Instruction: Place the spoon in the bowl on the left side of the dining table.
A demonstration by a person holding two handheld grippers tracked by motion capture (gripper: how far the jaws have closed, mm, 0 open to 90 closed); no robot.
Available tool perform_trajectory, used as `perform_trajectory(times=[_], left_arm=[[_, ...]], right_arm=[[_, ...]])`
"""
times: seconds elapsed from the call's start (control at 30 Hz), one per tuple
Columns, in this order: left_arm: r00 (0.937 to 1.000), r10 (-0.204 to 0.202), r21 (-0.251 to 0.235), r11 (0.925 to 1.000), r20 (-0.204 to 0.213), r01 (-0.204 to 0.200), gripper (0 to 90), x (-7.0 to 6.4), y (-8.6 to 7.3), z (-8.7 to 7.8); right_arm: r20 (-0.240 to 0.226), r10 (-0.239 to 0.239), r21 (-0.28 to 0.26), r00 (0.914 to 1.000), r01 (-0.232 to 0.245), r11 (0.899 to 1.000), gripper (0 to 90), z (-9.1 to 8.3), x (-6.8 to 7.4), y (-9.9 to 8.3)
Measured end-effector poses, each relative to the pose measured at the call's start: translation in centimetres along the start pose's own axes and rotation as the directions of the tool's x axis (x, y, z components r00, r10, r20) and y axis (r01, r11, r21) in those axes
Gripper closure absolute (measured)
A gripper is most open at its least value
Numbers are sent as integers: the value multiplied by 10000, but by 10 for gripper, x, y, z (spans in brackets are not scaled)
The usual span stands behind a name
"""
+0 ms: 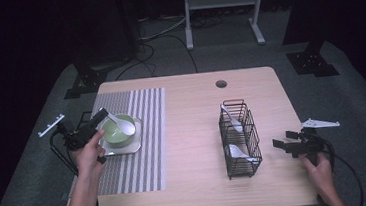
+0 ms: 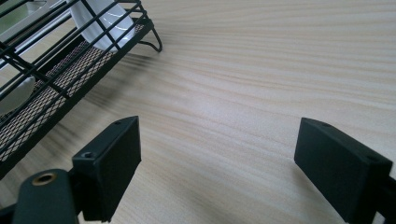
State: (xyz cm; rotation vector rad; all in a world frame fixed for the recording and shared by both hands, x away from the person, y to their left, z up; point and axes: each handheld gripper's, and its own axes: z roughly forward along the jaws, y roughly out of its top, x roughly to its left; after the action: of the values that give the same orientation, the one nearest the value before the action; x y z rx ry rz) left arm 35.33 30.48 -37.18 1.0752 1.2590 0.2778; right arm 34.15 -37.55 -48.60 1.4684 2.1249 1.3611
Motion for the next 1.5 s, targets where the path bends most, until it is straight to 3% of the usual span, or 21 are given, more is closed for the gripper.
perform_trajectory(times=[1.5], left_arm=[[9970,-355,-489,9983,-693,322,850,27,16,-7]], right_arm=[[49,68,-55,10000,-68,10000,136,0,-1,0]])
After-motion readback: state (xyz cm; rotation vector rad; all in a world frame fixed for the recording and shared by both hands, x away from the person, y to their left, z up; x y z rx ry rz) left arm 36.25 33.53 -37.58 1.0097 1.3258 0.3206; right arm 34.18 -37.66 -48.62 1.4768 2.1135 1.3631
